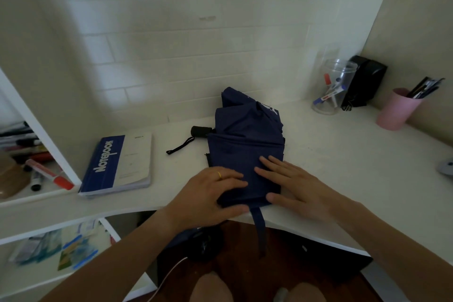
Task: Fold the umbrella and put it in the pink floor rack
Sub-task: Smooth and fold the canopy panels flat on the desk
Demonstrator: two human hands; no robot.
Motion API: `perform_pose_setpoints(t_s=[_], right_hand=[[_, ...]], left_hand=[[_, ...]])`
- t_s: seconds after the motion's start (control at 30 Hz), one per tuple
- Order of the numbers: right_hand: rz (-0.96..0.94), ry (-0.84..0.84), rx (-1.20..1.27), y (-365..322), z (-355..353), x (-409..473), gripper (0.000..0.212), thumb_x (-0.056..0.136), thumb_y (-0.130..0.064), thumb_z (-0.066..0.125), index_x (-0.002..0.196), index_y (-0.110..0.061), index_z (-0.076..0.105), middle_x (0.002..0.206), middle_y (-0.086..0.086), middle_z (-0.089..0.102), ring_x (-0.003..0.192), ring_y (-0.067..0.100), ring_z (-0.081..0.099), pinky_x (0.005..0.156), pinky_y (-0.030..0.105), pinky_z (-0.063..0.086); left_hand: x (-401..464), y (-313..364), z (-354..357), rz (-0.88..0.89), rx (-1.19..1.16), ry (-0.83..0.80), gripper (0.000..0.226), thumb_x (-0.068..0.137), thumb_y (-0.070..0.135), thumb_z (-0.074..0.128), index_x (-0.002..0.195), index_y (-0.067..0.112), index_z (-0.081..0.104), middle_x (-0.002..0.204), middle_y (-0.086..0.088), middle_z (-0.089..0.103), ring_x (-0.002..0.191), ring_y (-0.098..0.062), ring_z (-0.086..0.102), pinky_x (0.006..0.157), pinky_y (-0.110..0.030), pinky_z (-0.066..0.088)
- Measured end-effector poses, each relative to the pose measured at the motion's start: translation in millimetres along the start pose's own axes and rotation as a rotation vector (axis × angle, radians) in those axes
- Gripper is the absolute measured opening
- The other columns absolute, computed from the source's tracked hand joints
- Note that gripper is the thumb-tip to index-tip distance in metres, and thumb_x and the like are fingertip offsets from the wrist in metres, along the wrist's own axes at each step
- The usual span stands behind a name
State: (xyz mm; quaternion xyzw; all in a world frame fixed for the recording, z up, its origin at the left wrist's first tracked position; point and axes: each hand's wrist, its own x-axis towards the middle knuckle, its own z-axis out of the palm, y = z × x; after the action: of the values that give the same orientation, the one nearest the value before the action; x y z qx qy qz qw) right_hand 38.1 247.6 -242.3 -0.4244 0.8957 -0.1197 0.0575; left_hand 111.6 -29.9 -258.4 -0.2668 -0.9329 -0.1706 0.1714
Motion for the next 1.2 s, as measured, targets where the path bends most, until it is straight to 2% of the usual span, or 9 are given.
perform_pose_setpoints(t_s=[0.17, 0.33, 0.63, 0.7, 0.8, 0.9, 1.0, 1.13, 1.2], right_hand=[[-0.082, 0.251, 0.030, -1.9, 4.7, -4.9, 0.033, 0.091, -0.049, 0.062, 0.123, -0.040, 0.061, 0.152, -0.019, 0.044, 0.142, -0.002, 0.036, 0.116, 0.030, 0.037], [-0.144, 0.346, 0.033, -3.9, 6.6, -5.5, 0.006, 0.087, -0.032, 0.071, 0.092, -0.030, 0.068, 0.130, -0.014, 0.066, 0.123, 0.003, 0.057, 0.101, 0.031, 0.050], [-0.022, 0.377, 0.069, -15.4, 4.8, 9.7, 0.032, 0.100, -0.045, 0.044, 0.115, -0.029, 0.068, 0.140, -0.011, 0.057, 0.132, 0.006, 0.048, 0.109, 0.033, 0.043], [0.026, 0.225, -0.002, -15.6, 9.6, 18.7, 0.048, 0.103, -0.050, 0.034, 0.149, -0.037, 0.038, 0.164, -0.012, 0.027, 0.152, 0.008, 0.019, 0.123, 0.032, 0.021], [0.063, -0.013, -0.143, -8.8, 25.2, 20.0, 0.062, 0.100, -0.060, 0.014, 0.158, -0.041, 0.000, 0.166, -0.015, -0.011, 0.152, 0.005, -0.018, 0.126, 0.033, -0.003], [0.063, -0.056, -0.144, -4.4, 27.8, 19.9, 0.065, 0.096, -0.066, 0.003, 0.156, -0.044, -0.005, 0.165, -0.018, -0.017, 0.149, 0.002, -0.024, 0.126, 0.034, -0.006], [0.061, -0.103, -0.062, -2.3, 17.8, 18.8, 0.067, 0.095, -0.071, 0.015, 0.156, -0.047, 0.006, 0.166, -0.020, -0.004, 0.152, 0.000, -0.011, 0.126, 0.030, 0.000], [0.172, 0.501, 0.226, -5.4, -27.3, 44.8, 0.043, 0.086, -0.042, 0.073, 0.126, -0.029, 0.065, 0.126, -0.008, 0.067, 0.114, 0.009, 0.062, 0.099, 0.028, 0.050], [0.365, 0.773, 0.370, -2.0, -55.2, 70.6, 0.029, 0.079, -0.030, 0.079, 0.107, -0.025, 0.071, 0.099, -0.008, 0.073, 0.088, 0.011, 0.068, 0.077, 0.019, 0.051]], left_hand=[[-10.0, -2.7, 4.5, 0.041, -0.037, 0.059, 0.034, 0.095, 0.045, 0.066, 0.121, 0.024, 0.073, 0.129, 0.007, 0.068, 0.118, -0.007, 0.062, 0.097, -0.033, 0.055], [-16.9, -8.1, 7.9, 0.140, -0.012, 0.116, 0.023, 0.096, 0.030, 0.067, 0.116, 0.021, 0.076, 0.126, 0.002, 0.071, 0.113, -0.012, 0.067, 0.095, -0.031, 0.057], [-8.8, -1.4, -7.7, -0.092, -0.233, -0.063, 0.047, 0.100, 0.059, 0.047, 0.101, 0.028, 0.082, 0.119, 0.017, 0.070, 0.110, 0.001, 0.059, 0.092, -0.031, 0.052], [5.0, -3.4, -13.8, -0.146, -0.305, -0.075, 0.038, 0.103, 0.050, 0.048, 0.105, 0.026, 0.078, 0.106, 0.015, 0.073, 0.098, -0.001, 0.064, 0.087, -0.033, 0.053], [14.9, -13.4, -11.1, -0.108, -0.163, -0.052, 0.026, 0.100, 0.041, 0.060, 0.119, 0.027, 0.068, 0.115, 0.008, 0.071, 0.106, -0.005, 0.062, 0.096, -0.037, 0.052], [2.8, -23.9, 0.5, 0.017, 0.219, -0.190, 0.056, 0.103, 0.063, 0.037, 0.153, 0.038, 0.038, 0.164, 0.005, 0.033, 0.152, -0.014, 0.023, 0.127, -0.040, 0.014], [-10.1, -31.0, 3.4, -0.037, 0.219, -0.340, 0.064, 0.101, 0.073, 0.016, 0.157, 0.051, -0.004, 0.170, 0.011, -0.011, 0.155, -0.007, -0.014, 0.126, -0.037, -0.007], [-10.7, -30.2, 0.7, -0.032, 0.197, -0.331, 0.065, 0.100, 0.074, 0.018, 0.157, 0.052, -0.001, 0.170, 0.010, -0.009, 0.155, -0.008, -0.012, 0.126, -0.037, -0.006], [-8.7, -29.4, -3.0, -0.017, 0.136, -0.209, 0.064, 0.100, 0.072, 0.030, 0.157, 0.046, 0.023, 0.169, 0.007, 0.019, 0.155, -0.011, 0.014, 0.127, -0.039, 0.012]])
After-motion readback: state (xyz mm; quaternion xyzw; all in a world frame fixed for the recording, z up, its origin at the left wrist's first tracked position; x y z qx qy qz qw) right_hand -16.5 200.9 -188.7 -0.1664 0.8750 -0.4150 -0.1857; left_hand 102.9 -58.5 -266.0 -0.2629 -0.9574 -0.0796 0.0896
